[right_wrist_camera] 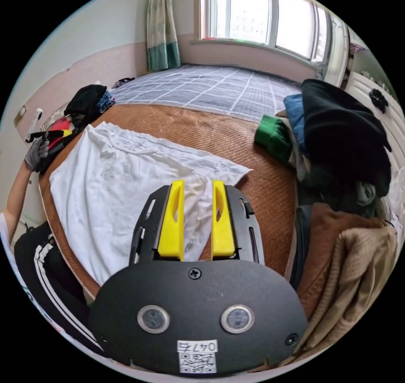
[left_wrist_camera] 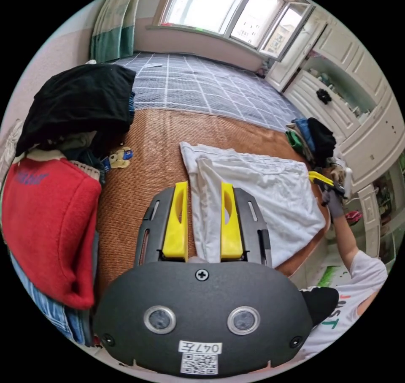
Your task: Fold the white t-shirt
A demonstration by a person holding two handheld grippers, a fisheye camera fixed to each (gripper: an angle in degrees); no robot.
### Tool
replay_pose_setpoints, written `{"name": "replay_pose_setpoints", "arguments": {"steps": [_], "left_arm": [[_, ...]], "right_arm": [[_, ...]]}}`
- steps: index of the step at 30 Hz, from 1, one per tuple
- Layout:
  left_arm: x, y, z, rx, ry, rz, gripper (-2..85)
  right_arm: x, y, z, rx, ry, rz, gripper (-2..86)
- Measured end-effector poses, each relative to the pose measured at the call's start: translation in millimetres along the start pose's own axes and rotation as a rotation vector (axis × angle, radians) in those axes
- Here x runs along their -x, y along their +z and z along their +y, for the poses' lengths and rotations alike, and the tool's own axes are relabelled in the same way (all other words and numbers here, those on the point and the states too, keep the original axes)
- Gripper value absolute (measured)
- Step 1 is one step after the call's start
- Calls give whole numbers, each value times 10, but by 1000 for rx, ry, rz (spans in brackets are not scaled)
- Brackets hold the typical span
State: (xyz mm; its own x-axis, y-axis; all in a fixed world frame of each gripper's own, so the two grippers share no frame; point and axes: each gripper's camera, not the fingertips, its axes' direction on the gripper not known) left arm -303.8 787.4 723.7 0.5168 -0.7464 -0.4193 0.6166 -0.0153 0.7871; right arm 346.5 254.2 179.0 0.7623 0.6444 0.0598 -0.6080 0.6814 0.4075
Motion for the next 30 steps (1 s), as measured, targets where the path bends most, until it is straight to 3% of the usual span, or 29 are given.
{"name": "replay_pose_setpoints", "arguments": {"steps": [4,8,11,19,23,27,30], "left_arm": [[-265,-228,861,-16,82,-42,114],[-205,-387,1686,-3,69,-134,114],[-46,-375,2044,39,47,-144,118],[176,-566,2537,62,-12,-168,117],[260,-1002,2814,1,-62,-202,130],[600,-1196,3126,-6,-179,-62,134],[849,-1294,3302,-36,-250,-29,127]], "right_arm": [[11,140,-205,56,-34,-78,2],[66,-185,-232,-123,-40,31,-2],[55,276,-322,136,-53,15,-2],[265,88,-238,-30,-3,79,2],[341,324,-316,172,13,151,48],[718,-225,-234,-55,-15,160,63],[1259,-541,-91,-135,-141,21,41]]}}
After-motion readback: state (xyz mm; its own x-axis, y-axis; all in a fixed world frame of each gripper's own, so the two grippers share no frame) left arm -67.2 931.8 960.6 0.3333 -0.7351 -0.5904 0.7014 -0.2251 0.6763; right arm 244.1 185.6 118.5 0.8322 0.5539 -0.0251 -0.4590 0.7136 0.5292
